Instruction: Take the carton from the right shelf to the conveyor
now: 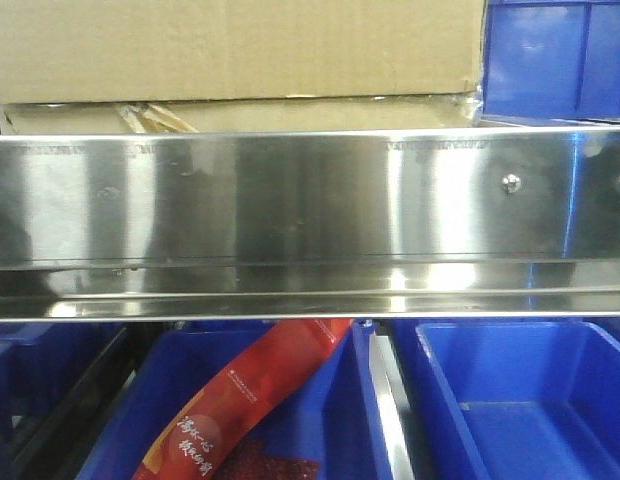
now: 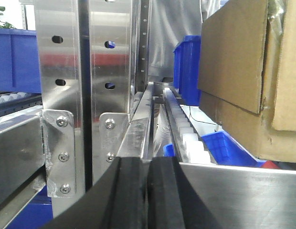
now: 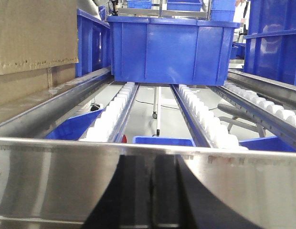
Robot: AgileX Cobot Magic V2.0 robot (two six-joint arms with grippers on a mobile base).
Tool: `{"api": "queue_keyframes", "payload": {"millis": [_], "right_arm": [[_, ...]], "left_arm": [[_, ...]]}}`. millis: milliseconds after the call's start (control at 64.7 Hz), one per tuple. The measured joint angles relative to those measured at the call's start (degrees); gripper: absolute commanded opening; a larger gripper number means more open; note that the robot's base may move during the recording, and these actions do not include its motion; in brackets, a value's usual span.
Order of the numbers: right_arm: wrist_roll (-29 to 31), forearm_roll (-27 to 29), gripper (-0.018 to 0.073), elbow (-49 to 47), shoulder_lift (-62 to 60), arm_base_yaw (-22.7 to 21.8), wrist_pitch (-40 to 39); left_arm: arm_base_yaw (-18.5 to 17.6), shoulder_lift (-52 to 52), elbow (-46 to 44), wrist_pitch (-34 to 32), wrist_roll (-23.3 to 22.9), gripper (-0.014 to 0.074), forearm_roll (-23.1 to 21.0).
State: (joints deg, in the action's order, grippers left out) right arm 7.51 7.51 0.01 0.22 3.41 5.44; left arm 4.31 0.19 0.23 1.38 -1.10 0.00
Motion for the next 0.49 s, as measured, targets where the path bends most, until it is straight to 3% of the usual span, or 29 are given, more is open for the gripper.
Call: {"api": "queue_keyframes", "payload": {"millis": [494], "right_arm": [[0.0, 0.0, -0.0069, 0.0, 0.0, 0.0, 0.0]], "left_arm": [[0.0, 0.0, 0.0, 0.0, 0.0, 0.0015, 0.0]]}}
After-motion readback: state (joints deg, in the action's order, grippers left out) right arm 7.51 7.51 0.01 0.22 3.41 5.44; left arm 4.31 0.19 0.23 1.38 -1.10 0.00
